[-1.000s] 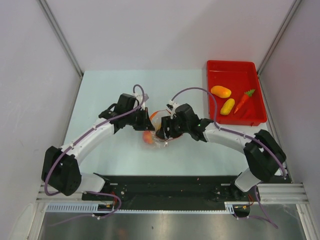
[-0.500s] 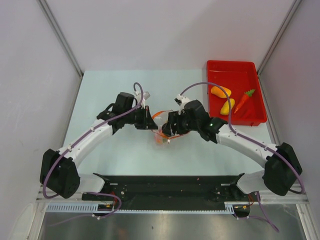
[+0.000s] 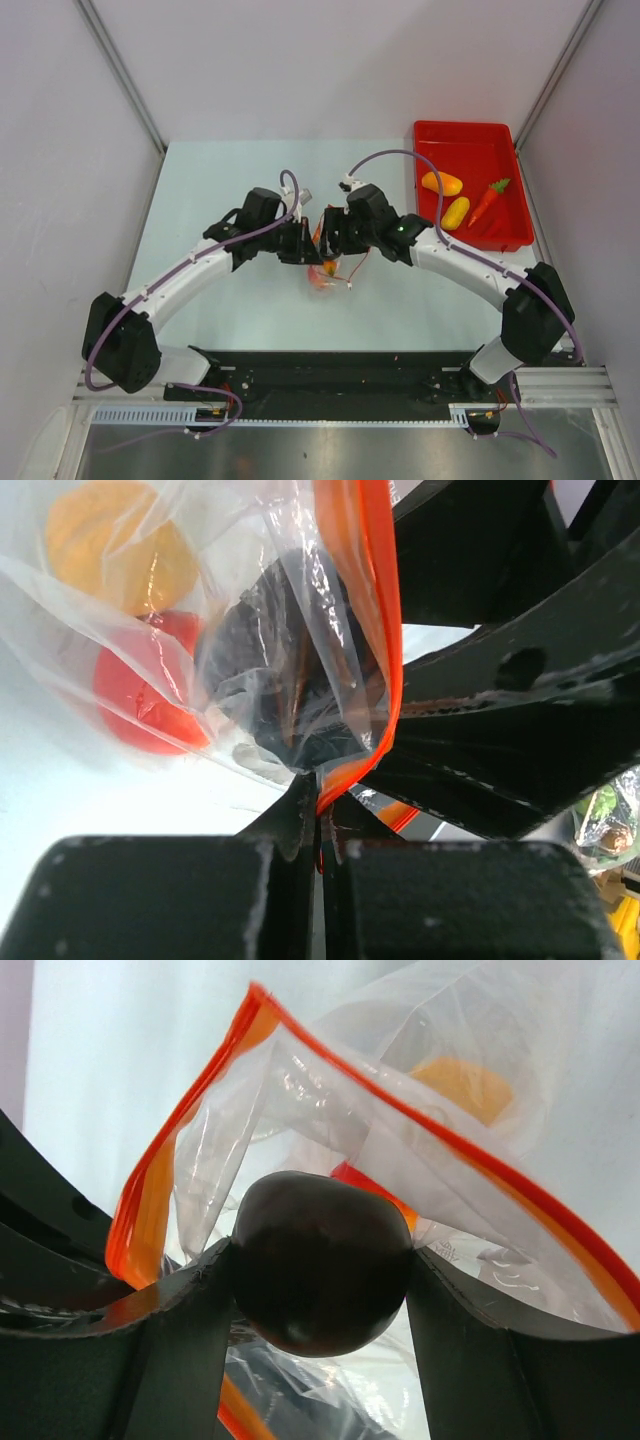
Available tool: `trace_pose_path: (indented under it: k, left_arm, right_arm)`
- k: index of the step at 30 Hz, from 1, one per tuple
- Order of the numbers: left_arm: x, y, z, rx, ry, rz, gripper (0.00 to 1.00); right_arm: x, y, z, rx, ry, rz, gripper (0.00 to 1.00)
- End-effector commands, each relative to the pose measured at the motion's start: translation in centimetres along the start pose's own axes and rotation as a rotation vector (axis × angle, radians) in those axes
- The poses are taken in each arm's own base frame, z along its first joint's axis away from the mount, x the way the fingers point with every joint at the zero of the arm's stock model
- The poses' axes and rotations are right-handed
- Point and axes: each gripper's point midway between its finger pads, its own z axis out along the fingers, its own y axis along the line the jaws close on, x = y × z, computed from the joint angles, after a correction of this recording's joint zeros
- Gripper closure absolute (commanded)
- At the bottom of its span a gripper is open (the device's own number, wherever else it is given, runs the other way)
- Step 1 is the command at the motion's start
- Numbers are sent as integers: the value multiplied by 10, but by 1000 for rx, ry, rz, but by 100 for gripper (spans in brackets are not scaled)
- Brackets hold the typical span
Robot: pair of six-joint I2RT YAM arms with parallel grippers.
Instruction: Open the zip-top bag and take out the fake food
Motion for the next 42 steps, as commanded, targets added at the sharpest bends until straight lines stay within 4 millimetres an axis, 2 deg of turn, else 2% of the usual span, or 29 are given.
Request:
trace_pose_path:
  k: [1, 2, 4, 5, 6, 8, 10, 12, 15, 18, 19, 21, 22, 24, 25, 26, 28, 32, 33, 38, 40, 41, 42]
  left_arm:
    - [-5, -15, 8, 46, 3, 26, 100]
    - [-5, -19, 11, 62, 3, 32, 100]
    - [-1, -21, 14, 74, 13, 7, 100]
    - [-1, -22, 16, 78, 14, 5, 100]
    - [3, -20, 17, 75, 20, -5, 100]
    - [2, -14, 17, 45, 8, -10, 100]
    - [2, -9, 18, 21, 3, -9, 100]
    - [-2, -1, 18, -29, -16, -5, 100]
    - [-7, -1, 22, -22, -27, 8, 100]
    - [-8, -4, 25, -11, -30, -11, 100]
    - [-10, -3, 24, -18, -39, -8, 100]
    - [-13, 6, 21, -72, -57, -1, 100]
    - [-14, 9, 17, -87, -67, 3, 100]
    - [-20, 19, 11, -117, -82, -10, 100]
    - [-23, 23, 7, -133, -97, -15, 100]
    - [-28, 30, 2, -148, -114, -28, 100]
    - [-32, 37, -2, -162, -130, -41, 100]
    - [-42, 41, -10, -162, -159, -48, 100]
    - [-41, 40, -10, -155, -155, -44, 100]
    - [-39, 26, -5, -68, -125, -30, 100]
    - [-41, 22, -7, -49, -132, -23, 100]
    - [-39, 16, -7, -13, -125, -12, 100]
    - [-40, 8, -9, 25, -124, 6, 100]
  right_arm:
    - [-19, 29, -10, -109, -57, 143, 82]
    - [-27, 30, -5, -134, -78, 179, 83]
    - [-29, 36, -2, -184, -59, 249, 85]
    - [-34, 32, 1, -198, -49, 374, 87]
    - [-34, 33, 0, -224, -38, 430, 88]
    - [-34, 36, -6, -245, 11, 558, 89]
    - [-36, 30, -13, -185, 18, 563, 88]
    - [-34, 28, -28, -124, 51, 577, 85]
    - [-35, 20, -34, -126, 62, 721, 84]
    - [-44, 31, -37, -180, 72, 715, 85]
    - [-31, 26, -33, -142, 123, 671, 85]
    - [-27, 29, -38, -147, 171, 603, 84]
    - [-16, 15, -42, -105, 208, 550, 84]
    - [-10, 2, -51, -58, 202, 481, 84]
    - [2, -9, -55, -28, 224, 459, 84]
    - [2, -13, -66, -38, 210, 387, 84]
    - [14, -18, -77, -52, 244, 344, 84]
    - [5, -19, -101, -151, 169, 231, 83]
    - [3, -11, -106, -216, 184, 232, 82]
    - [-42, 13, -118, -365, 84, 248, 78]
    - [-63, 16, -119, -404, 26, 289, 71]
    - [-64, 19, -120, -443, 31, 305, 70]
    - [-77, 19, -117, -477, 3, 341, 70]
